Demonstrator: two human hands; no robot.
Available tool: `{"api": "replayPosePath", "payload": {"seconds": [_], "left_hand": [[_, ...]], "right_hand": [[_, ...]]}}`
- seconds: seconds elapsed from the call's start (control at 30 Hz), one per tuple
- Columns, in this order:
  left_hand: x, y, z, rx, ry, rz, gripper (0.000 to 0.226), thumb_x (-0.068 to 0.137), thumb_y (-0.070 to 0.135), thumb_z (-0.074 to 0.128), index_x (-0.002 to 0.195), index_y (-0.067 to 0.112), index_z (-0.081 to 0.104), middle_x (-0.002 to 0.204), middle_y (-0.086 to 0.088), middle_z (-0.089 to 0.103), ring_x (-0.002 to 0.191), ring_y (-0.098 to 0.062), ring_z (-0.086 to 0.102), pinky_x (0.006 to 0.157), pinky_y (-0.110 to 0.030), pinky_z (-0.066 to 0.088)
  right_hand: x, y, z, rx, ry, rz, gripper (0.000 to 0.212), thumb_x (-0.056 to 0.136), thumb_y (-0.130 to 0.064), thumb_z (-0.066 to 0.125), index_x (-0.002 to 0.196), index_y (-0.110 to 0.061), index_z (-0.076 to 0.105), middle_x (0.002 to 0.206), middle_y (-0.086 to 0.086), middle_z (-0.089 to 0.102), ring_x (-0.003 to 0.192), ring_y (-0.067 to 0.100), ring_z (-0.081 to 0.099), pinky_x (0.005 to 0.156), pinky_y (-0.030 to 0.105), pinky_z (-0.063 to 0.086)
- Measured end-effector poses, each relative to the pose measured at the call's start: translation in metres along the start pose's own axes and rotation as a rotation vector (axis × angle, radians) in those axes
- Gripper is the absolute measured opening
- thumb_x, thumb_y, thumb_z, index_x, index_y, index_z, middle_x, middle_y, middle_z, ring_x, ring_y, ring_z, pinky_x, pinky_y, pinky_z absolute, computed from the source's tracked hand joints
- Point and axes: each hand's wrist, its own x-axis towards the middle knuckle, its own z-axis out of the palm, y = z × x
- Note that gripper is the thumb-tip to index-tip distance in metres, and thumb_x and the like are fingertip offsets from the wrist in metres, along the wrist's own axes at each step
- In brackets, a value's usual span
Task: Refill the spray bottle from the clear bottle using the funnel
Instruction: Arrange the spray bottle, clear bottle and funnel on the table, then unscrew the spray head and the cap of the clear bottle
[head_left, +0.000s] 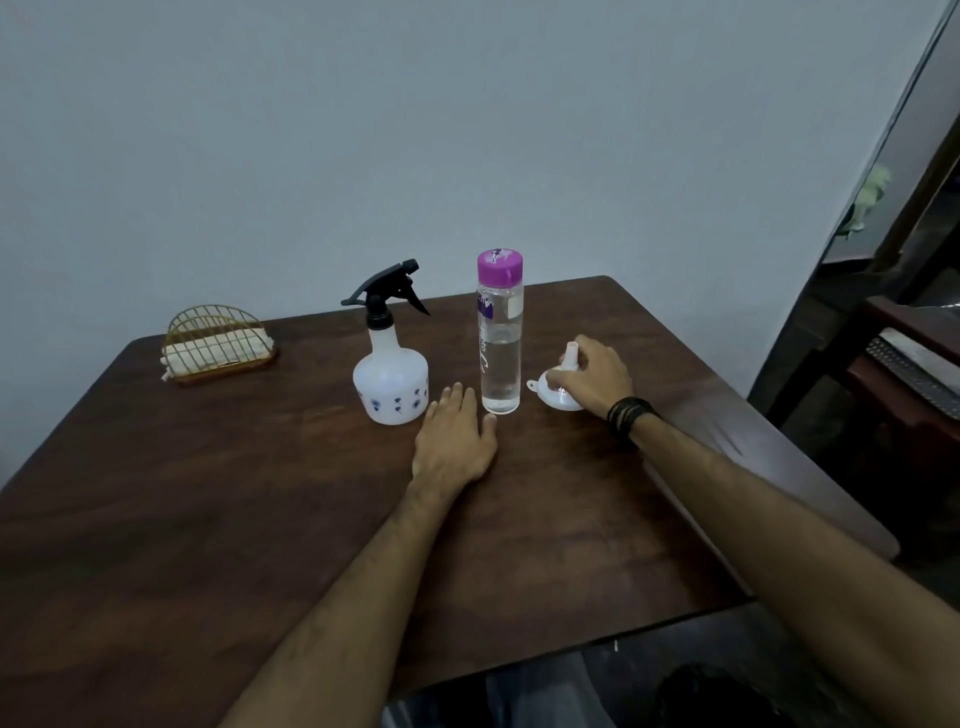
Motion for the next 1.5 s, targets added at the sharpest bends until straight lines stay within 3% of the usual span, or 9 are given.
{"api": "replayPosePath", "payload": {"seconds": [0.13,0.3,0.47,0.67,0.9,1.0,1.1,1.3,1.5], "left_hand": [[-0.02,-0.006,-0.014,-0.293,0.202,-0.062,0.041,0.095,0.035,0.061,0.131,0.015,0.061,0.134,-0.001,0.06,0.121,-0.016,0.057,0.099,-0.038,0.05],[-0.041,-0.029,-0.038,-0.422,0.627,-0.202,0.018,0.084,0.037,0.073,0.086,0.02,0.066,0.085,0.007,0.064,0.082,-0.013,0.062,0.073,-0.038,0.056],[-0.025,-0.054,-0.065,-0.419,0.769,-0.329,0.057,0.068,0.048,0.084,0.106,0.016,0.055,0.103,-0.001,0.058,0.098,-0.022,0.056,0.079,-0.04,0.051],[0.017,-0.05,-0.093,-0.504,0.563,-0.351,0.096,0.062,0.072,0.079,0.132,0.013,0.051,0.13,-0.004,0.061,0.121,-0.024,0.058,0.101,-0.042,0.047],[0.027,-0.052,-0.097,-0.653,0.382,-0.184,0.028,0.089,0.032,0.074,0.107,0.014,0.063,0.099,0.002,0.069,0.097,-0.017,0.066,0.089,-0.041,0.054],[0.011,-0.058,-0.104,-0.818,0.231,-0.065,0.034,0.087,0.015,0.077,0.116,0.011,0.059,0.098,0.007,0.07,0.089,-0.004,0.068,0.085,-0.033,0.055],[-0.005,-0.063,-0.108,-0.981,0.132,0.033,0.047,0.084,-0.003,0.075,0.125,-0.001,0.052,0.107,-0.006,0.074,0.097,-0.014,0.073,0.088,-0.034,0.057],[-0.012,-0.066,-0.114,-1.149,0.008,0.114,0.029,0.1,0.008,0.056,0.126,-0.002,0.063,0.118,-0.018,0.071,0.104,-0.024,0.069,0.088,-0.032,0.057],[-0.015,-0.052,-0.1,-1.258,0.187,0.054,0.026,0.086,0.02,0.073,0.109,0.006,0.072,0.102,-0.014,0.074,0.094,-0.025,0.07,0.084,-0.037,0.057]], "right_hand": [[-0.033,0.003,-0.001,0.003,0.034,-0.035,0.038,0.059,-0.05,0.063,0.08,-0.019,0.059,0.087,-0.005,0.062,0.086,0.02,0.057,0.067,0.035,0.048],[-0.053,0.004,-0.002,0.021,0.042,-0.083,0.038,0.061,-0.048,0.061,0.087,-0.021,0.067,0.097,-0.003,0.058,0.097,0.023,0.055,0.078,0.034,0.046],[-0.07,-0.019,0.002,0.025,0.41,-0.187,0.039,0.073,-0.037,0.075,0.104,-0.018,0.06,0.11,-0.003,0.059,0.104,0.02,0.052,0.09,0.034,0.041],[-0.1,-0.088,0.018,0.192,0.374,-0.498,0.034,0.078,-0.029,0.073,0.106,-0.015,0.06,0.109,-0.002,0.056,0.101,0.015,0.052,0.086,0.026,0.044],[-0.099,-0.124,0.062,0.26,0.041,-0.422,0.053,0.081,-0.03,0.076,0.126,-0.022,0.049,0.125,-0.009,0.049,0.111,0.008,0.05,0.09,0.026,0.048],[-0.09,-0.125,0.079,0.315,-0.036,-0.286,0.069,0.082,-0.04,0.077,0.138,-0.019,0.043,0.138,-0.004,0.047,0.125,0.011,0.046,0.102,0.031,0.046],[-0.089,-0.125,0.094,0.464,-0.164,-0.238,0.08,0.08,-0.042,0.079,0.145,-0.023,0.036,0.141,-0.006,0.05,0.129,0.011,0.048,0.105,0.031,0.044],[-0.09,-0.118,0.109,0.553,-0.232,-0.28,0.065,0.086,-0.035,0.076,0.143,-0.027,0.047,0.131,-0.005,0.055,0.119,0.009,0.055,0.102,0.027,0.047],[-0.089,-0.113,0.112,0.568,-0.168,-0.246,0.072,0.069,-0.063,0.073,0.128,-0.025,0.056,0.12,-0.007,0.058,0.111,0.007,0.059,0.095,0.028,0.052]]}}
